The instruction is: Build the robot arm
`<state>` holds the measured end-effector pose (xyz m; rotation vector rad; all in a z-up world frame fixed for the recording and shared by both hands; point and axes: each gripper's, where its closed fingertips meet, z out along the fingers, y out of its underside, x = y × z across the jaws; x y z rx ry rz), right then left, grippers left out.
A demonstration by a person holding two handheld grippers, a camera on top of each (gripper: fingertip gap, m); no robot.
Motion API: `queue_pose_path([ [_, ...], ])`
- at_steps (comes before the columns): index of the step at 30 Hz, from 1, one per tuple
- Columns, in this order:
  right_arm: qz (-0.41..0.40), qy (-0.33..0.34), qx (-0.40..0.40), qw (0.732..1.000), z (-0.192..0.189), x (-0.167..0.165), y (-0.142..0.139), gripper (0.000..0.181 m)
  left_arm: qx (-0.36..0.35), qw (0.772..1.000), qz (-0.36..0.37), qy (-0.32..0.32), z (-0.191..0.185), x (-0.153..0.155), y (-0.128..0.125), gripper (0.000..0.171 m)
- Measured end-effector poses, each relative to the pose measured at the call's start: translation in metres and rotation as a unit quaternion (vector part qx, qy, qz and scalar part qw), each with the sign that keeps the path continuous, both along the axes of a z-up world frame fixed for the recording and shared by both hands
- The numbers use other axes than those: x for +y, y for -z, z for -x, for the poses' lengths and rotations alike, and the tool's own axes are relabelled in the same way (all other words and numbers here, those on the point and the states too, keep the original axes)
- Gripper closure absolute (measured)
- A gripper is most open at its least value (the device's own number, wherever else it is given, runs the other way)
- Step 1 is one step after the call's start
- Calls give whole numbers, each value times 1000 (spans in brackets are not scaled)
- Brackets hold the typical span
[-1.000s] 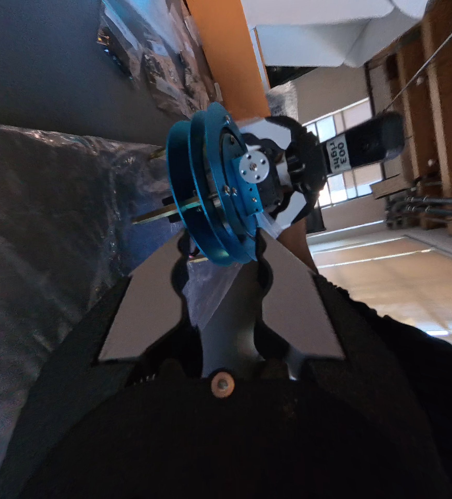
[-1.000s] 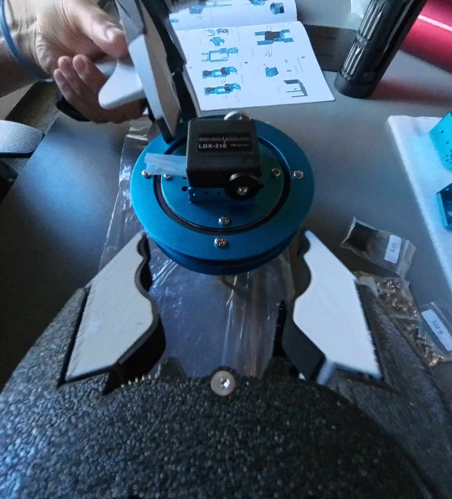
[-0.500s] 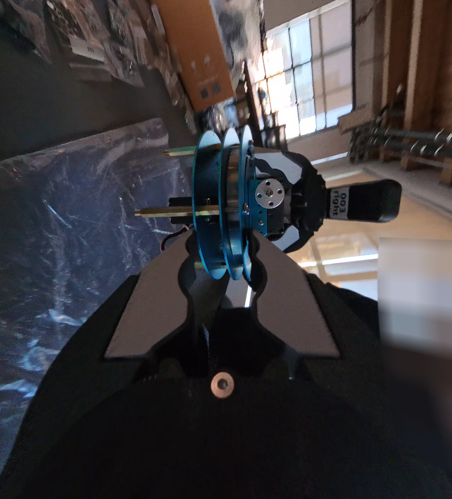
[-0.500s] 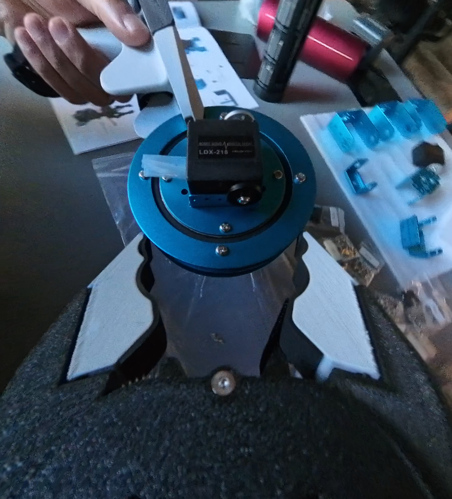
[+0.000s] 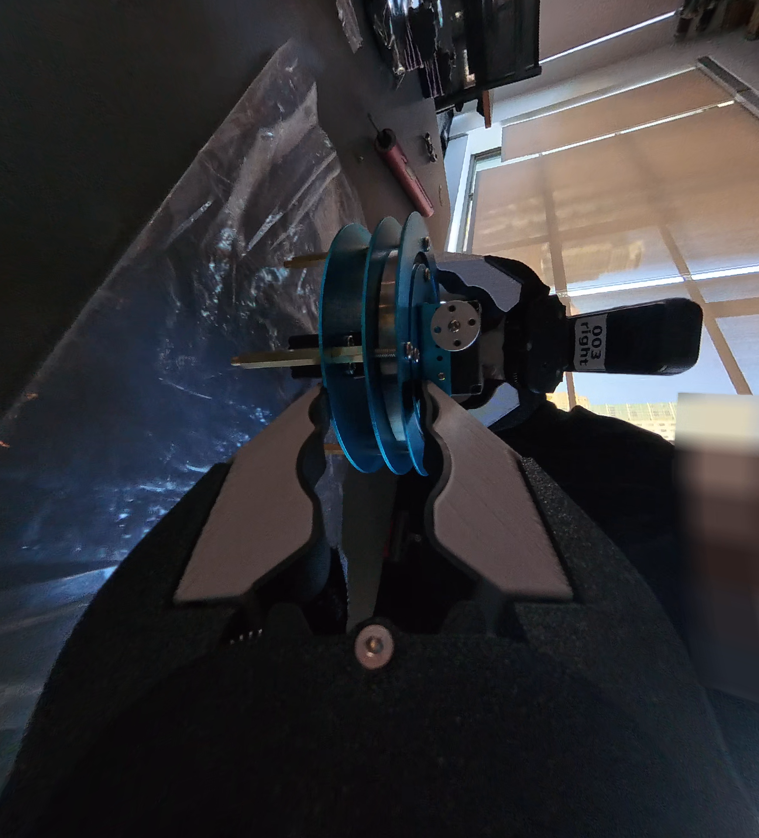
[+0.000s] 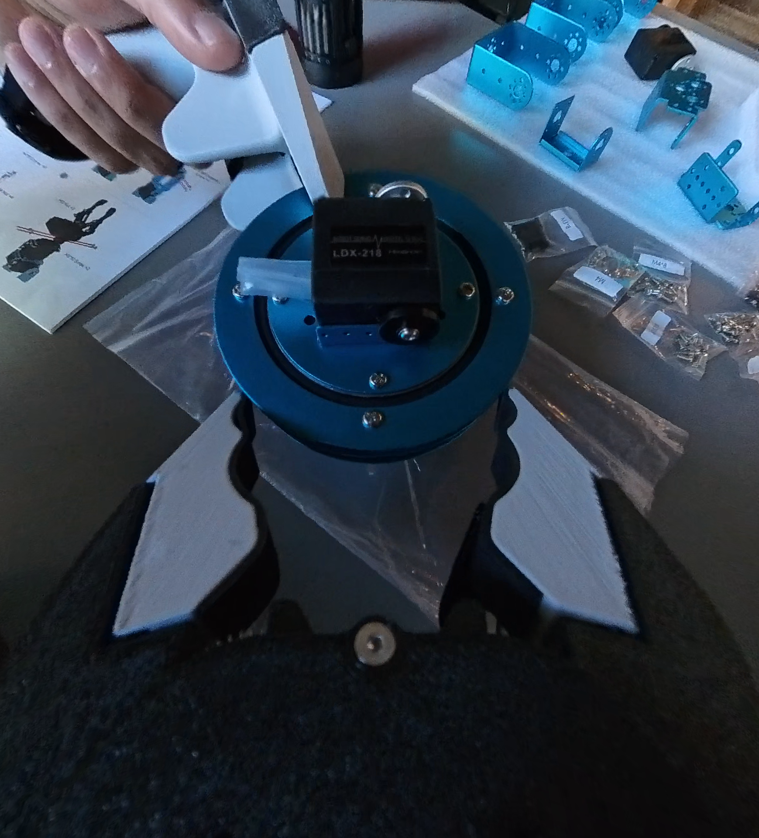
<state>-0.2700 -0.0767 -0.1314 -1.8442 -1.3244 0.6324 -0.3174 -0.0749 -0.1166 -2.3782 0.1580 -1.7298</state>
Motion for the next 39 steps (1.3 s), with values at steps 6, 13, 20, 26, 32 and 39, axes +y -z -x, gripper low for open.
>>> queue_pose_path([
  [6,42,-55,66,995,-12,-4,-12,82,39,995,-72,-53,8,9,7,120],
  [13,-54,-146,127,980,-85,70,-64,112,173,896,-323,-252,34,-22,-49,118],
  [20,14,-192,216,957,-104,88,-60,122,360,737,-434,-372,-5,-85,-49,136],
  [26,82,-227,172,955,-124,82,-60,119,423,664,-461,-410,-15,-85,-45,141],
  [32,84,-240,142,957,-163,91,-51,116,482,576,-514,-415,-9,-74,-51,149],
  [39,46,-207,133,968,-205,117,-45,117,485,536,-530,-444,10,-48,-65,150],
])
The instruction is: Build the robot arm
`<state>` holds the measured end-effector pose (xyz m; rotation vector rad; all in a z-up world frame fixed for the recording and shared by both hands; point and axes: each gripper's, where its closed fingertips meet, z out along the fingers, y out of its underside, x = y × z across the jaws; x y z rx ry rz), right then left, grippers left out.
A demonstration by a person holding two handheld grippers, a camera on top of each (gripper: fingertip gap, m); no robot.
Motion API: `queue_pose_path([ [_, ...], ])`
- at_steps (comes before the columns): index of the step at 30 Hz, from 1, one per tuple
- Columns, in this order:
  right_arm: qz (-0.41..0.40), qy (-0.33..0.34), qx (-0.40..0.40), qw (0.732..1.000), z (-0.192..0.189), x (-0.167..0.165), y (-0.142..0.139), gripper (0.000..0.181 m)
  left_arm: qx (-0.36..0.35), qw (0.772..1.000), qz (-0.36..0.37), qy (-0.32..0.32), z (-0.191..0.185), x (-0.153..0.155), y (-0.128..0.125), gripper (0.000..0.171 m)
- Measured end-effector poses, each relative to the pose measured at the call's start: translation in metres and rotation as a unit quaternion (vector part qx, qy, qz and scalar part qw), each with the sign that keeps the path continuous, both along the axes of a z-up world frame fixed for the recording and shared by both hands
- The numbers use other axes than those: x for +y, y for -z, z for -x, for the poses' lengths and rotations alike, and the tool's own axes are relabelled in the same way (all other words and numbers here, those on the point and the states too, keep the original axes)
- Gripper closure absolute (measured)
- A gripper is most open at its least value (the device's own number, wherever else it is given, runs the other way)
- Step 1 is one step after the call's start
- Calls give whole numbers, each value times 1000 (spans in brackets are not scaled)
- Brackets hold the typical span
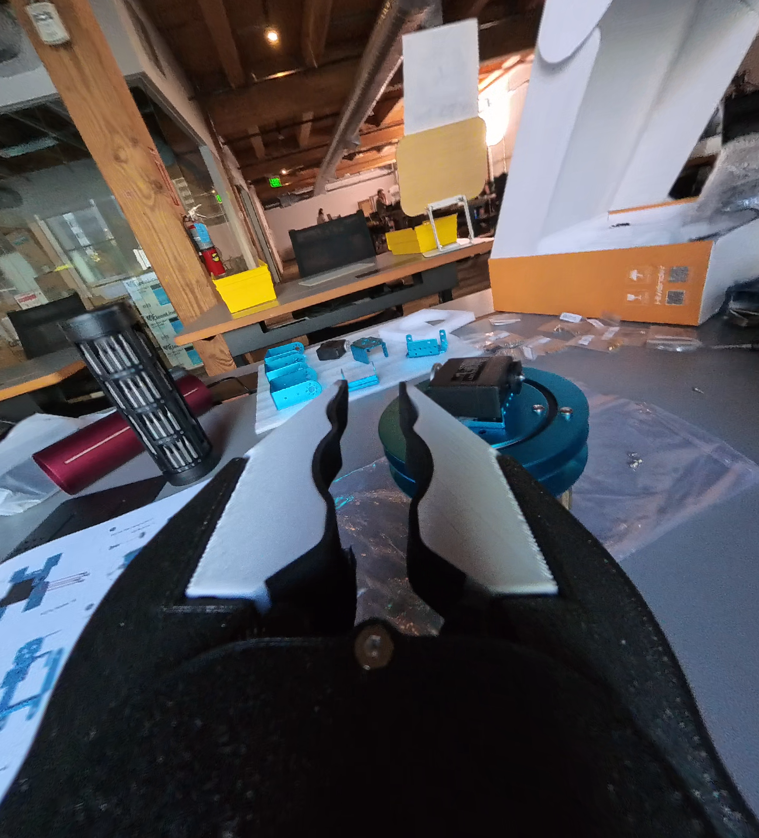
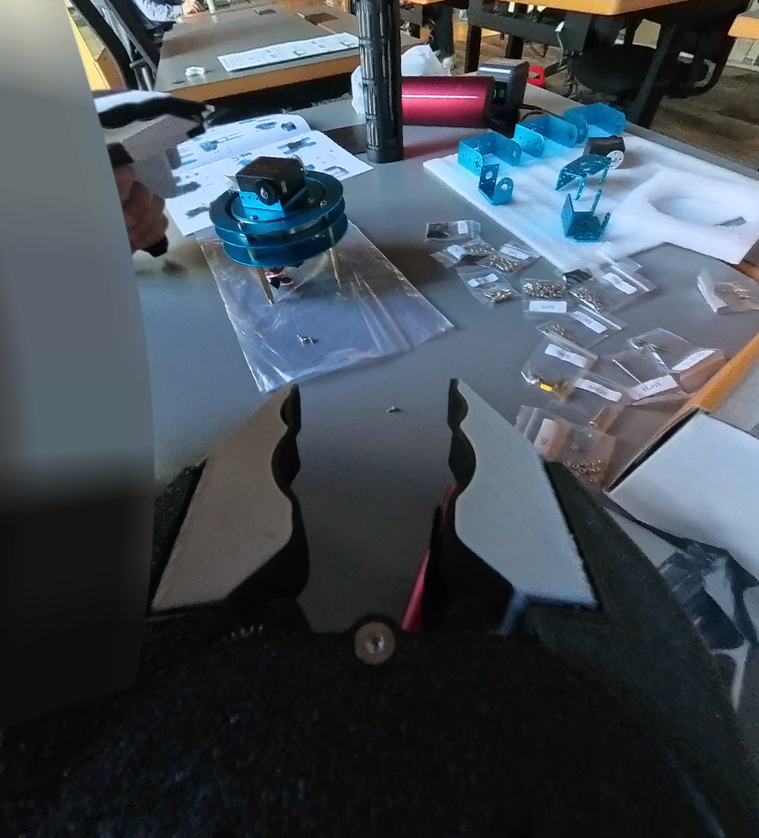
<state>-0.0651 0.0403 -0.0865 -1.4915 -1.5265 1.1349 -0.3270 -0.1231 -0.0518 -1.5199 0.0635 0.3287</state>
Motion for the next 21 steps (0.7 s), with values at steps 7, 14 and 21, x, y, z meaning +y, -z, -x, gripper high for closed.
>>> queue_pose_path([
  [7,-20,19,-20,999,-6,7,11,116,-36,998,-44,14,7,-9,-8,150],
  [14,0,7,-22,1000,-5,-2,14,117,24,992,43,113,-32,33,9,145],
  [21,-17,-1,-14,1000,-6,-9,8,117,-45,983,58,168,-29,45,4,115],
])
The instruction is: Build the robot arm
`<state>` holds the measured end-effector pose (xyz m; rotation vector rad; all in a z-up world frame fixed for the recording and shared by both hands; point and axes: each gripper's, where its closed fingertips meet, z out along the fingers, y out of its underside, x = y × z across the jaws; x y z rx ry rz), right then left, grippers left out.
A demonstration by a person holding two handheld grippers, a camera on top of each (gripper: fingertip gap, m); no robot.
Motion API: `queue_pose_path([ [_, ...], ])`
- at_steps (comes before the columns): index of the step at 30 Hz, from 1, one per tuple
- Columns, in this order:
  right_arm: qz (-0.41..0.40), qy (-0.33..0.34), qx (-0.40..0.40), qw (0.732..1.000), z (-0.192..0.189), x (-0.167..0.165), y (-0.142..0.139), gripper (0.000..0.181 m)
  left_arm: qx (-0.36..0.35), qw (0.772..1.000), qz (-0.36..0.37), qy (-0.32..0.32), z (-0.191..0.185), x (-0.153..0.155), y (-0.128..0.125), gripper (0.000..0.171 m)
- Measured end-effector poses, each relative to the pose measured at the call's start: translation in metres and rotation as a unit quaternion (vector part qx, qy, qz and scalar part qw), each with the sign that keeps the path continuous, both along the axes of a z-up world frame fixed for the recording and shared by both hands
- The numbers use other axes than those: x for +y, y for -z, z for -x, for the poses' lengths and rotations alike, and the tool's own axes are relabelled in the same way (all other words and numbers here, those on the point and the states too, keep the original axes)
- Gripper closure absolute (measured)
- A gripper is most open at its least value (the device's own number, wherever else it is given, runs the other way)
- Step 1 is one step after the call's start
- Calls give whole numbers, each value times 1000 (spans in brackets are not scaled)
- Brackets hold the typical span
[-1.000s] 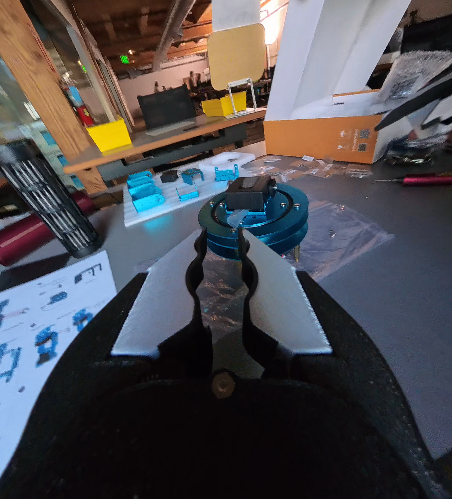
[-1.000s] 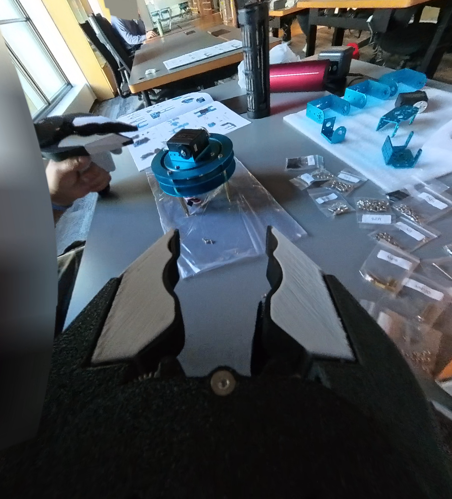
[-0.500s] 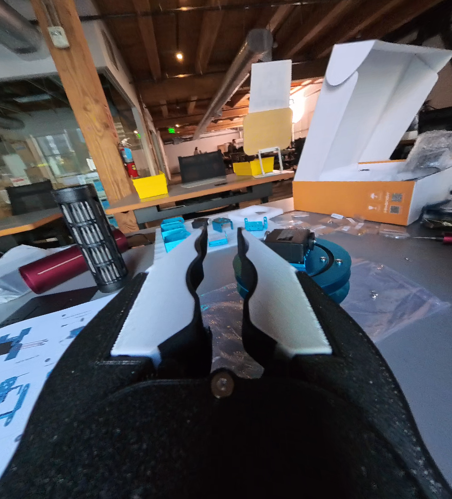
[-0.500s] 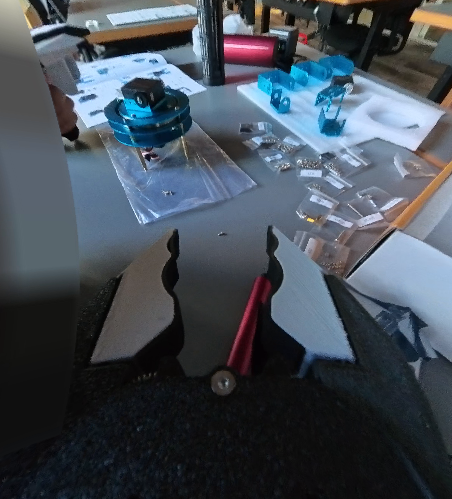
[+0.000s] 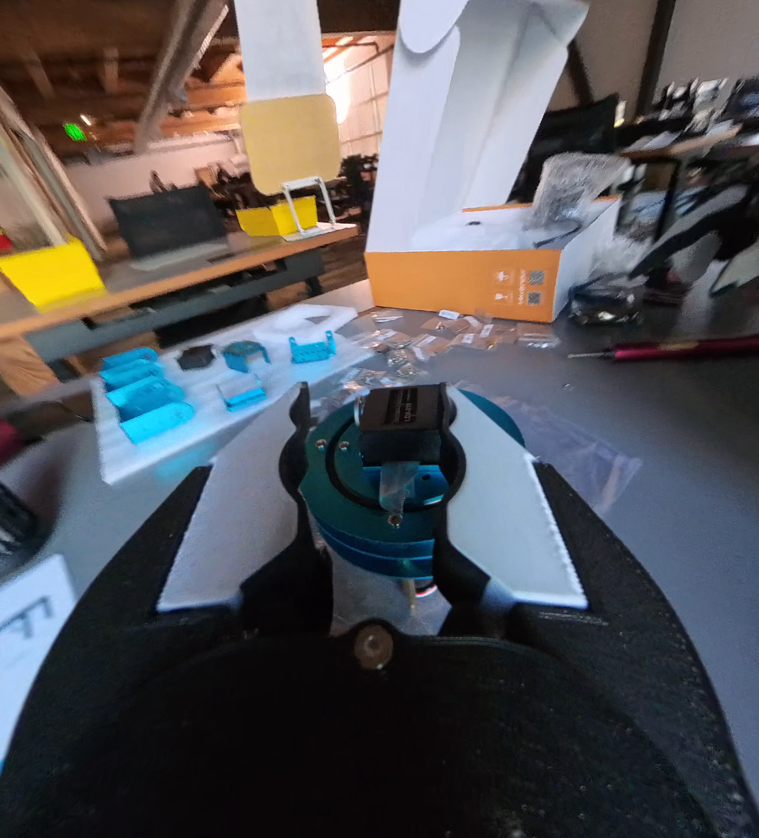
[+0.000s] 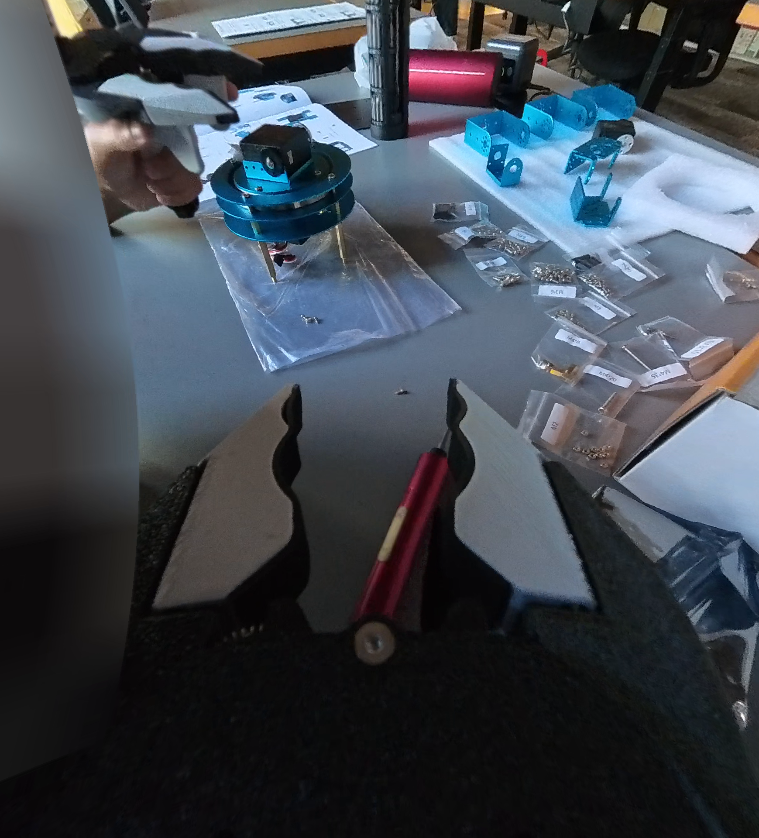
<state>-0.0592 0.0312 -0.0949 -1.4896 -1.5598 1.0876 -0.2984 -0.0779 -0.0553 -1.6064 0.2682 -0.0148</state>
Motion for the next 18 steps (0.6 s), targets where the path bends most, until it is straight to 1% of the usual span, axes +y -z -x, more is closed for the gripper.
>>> queue_pose_path([
  [1,-2,0,1,1000,0,-1,0,117,-27,1000,8,9,1,0,2,115],
  [3,-3,-3,-1,1000,0,-2,1,117,-50,998,9,22,0,-3,3,115],
  [6,1,-2,-4,1000,1,-1,4,118,-22,1000,5,14,-3,-6,8,115],
  [10,9,0,-9,1000,1,2,7,118,14,999,37,11,-8,0,25,116],
  [12,13,0,-9,1000,1,2,8,118,17,999,40,6,-6,1,26,124],
  [14,17,0,-11,1000,1,3,8,118,11,999,47,18,-8,2,27,131],
  [18,21,1,-11,1000,1,5,9,118,17,998,51,20,-8,2,27,131],
])
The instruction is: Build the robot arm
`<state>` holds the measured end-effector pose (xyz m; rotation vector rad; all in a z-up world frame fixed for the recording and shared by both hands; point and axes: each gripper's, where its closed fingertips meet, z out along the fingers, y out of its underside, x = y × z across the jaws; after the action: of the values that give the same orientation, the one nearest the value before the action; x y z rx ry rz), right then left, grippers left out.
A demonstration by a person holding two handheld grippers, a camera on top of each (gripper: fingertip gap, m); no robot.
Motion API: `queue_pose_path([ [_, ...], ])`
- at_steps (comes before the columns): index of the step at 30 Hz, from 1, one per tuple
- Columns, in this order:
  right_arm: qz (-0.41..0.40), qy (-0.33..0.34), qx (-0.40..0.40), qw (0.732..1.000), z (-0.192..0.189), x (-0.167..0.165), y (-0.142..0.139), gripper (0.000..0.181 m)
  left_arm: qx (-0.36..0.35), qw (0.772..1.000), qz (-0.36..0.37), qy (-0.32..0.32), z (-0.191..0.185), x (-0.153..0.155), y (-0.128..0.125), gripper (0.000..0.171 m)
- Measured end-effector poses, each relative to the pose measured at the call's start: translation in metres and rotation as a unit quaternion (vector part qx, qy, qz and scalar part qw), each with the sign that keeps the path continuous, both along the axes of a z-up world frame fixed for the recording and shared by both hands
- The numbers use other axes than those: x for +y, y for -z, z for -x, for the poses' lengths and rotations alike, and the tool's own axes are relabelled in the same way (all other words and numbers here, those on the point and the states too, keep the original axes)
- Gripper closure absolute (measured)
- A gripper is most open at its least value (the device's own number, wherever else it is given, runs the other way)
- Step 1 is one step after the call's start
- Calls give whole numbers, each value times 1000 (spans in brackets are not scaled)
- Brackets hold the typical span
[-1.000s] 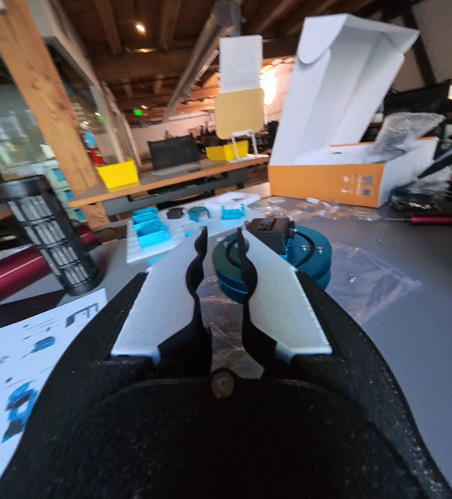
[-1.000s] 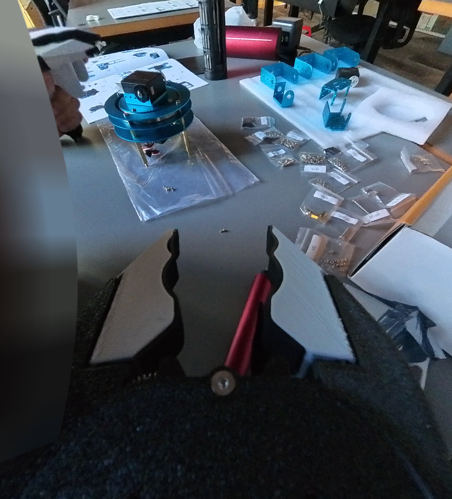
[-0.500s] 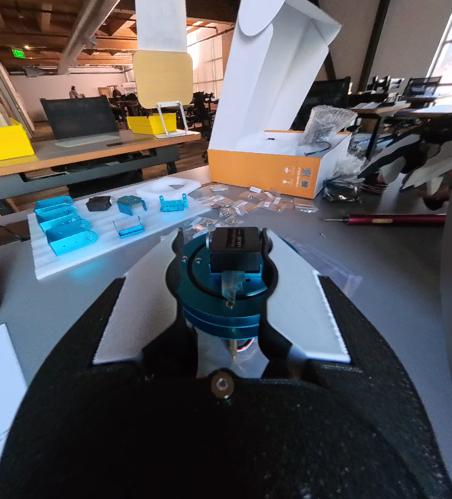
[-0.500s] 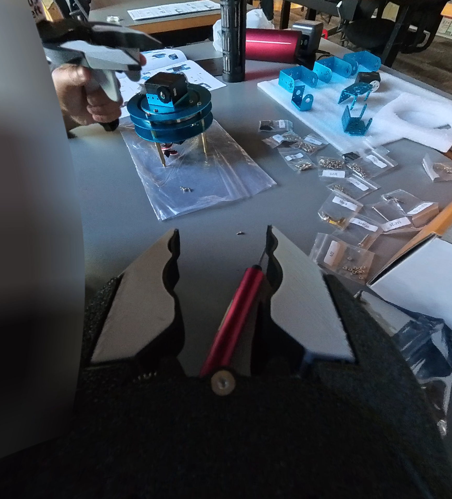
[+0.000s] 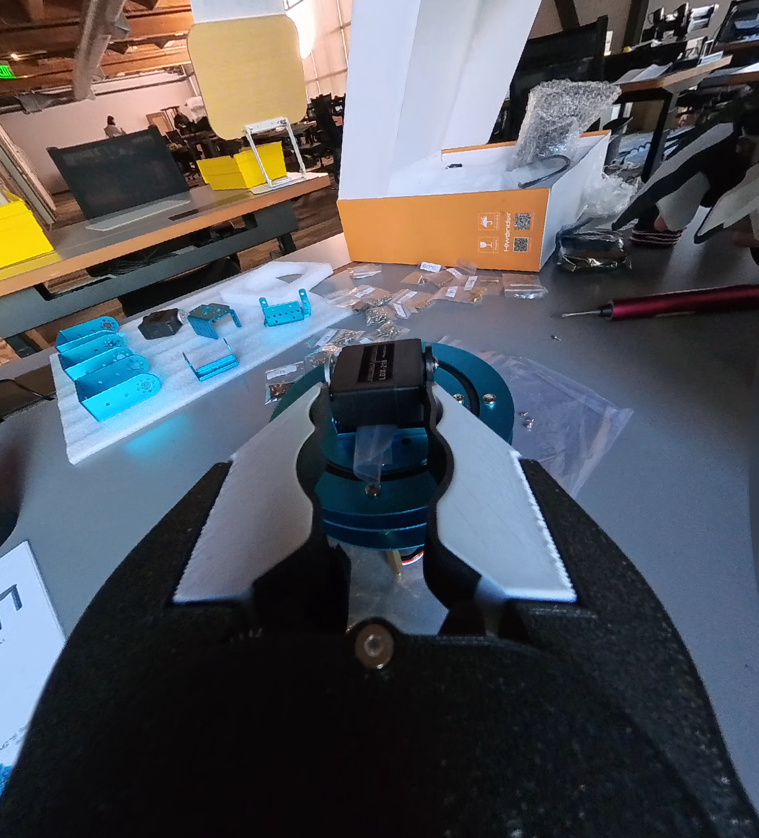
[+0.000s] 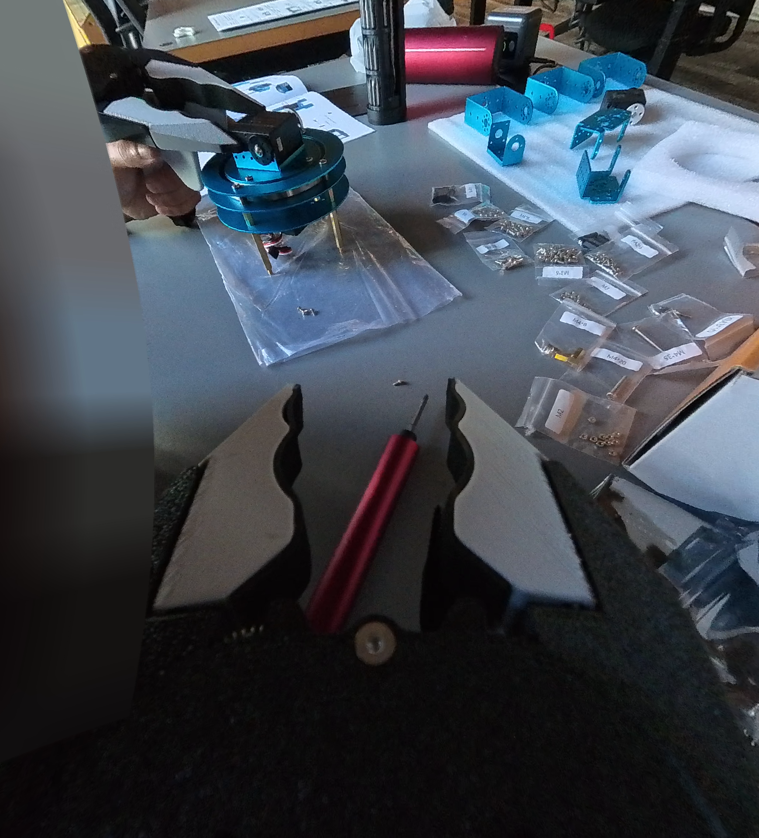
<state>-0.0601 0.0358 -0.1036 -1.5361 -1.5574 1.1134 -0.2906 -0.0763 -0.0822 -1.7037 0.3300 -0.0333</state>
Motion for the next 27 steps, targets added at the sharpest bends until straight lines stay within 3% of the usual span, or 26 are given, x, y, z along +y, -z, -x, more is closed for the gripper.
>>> queue_pose_path([
  [21,-4,-3,-6,1000,-1,-2,1,119,-5,1000,-12,-5,-1,-2,-6,127],
  [27,-6,0,-3,1000,-1,0,0,119,-37,997,-64,-9,7,-16,-27,124],
])
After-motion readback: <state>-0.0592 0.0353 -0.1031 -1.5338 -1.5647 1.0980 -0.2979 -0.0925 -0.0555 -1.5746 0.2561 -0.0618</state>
